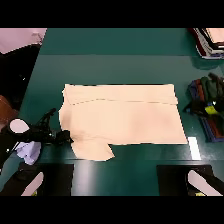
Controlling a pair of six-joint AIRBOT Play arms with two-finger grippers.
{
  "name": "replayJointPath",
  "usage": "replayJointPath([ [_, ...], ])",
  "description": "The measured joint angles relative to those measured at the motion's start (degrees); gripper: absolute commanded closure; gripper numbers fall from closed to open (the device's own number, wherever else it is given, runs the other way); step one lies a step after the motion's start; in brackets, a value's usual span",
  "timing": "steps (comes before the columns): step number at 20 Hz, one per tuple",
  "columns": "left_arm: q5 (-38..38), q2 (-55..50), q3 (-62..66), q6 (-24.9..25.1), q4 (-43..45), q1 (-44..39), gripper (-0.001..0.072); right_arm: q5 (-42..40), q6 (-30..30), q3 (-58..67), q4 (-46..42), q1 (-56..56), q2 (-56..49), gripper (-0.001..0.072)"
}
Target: Fold the shirts.
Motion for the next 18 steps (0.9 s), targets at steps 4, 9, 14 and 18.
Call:
replayJointPath([
  [4,-0.72,0.98,3.15,0.39,0.26,0.00,0.0685,1.42,0.90,-11.26,-2.08,-9.77,1.66,0.0157],
  [9,-1.09,1.22,4.15,0.55,0.42,0.00,0.0685,-0.87,1.84,-20.26,-2.12,-15.10,2.16,0.0206],
  [14,-1.07,1.25,4.35,0.55,0.46,0.00,0.0685,-5.33,2.43,-22.73,1.79,-15.45,1.66,0.0464],
  [18,-2.05,1.51,4.85,1.09,1.14,0.00,0.0687,-6.75,1.29,-22.67,3.32,-11.13,-0.87,0.0696],
])
